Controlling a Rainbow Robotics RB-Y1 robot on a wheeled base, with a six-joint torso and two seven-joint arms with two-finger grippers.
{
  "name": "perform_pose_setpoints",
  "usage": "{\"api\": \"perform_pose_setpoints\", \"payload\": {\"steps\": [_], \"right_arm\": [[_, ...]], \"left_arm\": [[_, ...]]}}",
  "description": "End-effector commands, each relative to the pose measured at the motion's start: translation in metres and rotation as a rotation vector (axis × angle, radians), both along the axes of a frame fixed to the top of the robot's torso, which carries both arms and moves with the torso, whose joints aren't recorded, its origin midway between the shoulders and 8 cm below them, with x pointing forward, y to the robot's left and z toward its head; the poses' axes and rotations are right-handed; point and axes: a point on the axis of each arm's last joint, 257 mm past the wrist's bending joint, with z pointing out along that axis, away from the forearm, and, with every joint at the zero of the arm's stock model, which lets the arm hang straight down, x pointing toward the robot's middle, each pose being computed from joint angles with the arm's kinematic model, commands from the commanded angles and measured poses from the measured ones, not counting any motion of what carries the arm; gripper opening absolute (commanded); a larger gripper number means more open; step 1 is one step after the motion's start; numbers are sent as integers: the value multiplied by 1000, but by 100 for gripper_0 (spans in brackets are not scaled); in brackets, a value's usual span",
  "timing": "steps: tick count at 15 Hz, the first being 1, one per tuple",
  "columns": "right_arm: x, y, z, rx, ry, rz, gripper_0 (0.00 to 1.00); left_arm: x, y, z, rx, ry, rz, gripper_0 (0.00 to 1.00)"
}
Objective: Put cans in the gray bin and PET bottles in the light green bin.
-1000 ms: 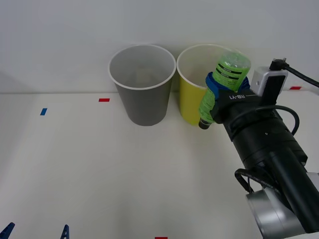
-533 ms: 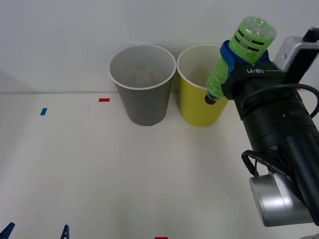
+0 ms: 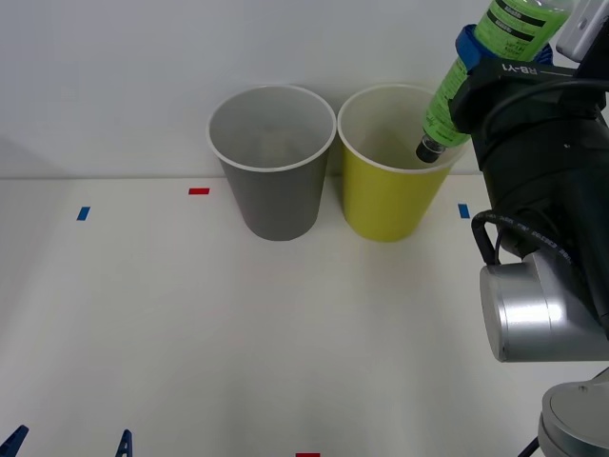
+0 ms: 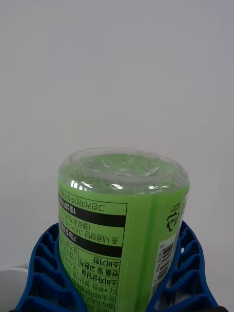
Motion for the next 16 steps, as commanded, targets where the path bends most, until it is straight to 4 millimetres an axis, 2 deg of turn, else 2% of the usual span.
{"api": "perform_pose_setpoints", "payload": {"steps": [1, 4, 8, 12, 16], "right_arm": [[12, -9, 13, 5, 14, -31, 0], [41, -16, 17, -2, 29, -60, 0], [64, -19, 16, -54, 46, -75, 0], [85, -8, 26, -67, 34, -45, 0], [100, 0, 24, -107, 28, -35, 0]], "left_arm": [[0, 0, 0, 0, 0, 0, 100], [0, 0, 0, 0, 0, 0, 100], [0, 0, 0, 0, 0, 0, 100], [0, 0, 0, 0, 0, 0, 100], [0, 0, 0, 0, 0, 0, 100]]}}
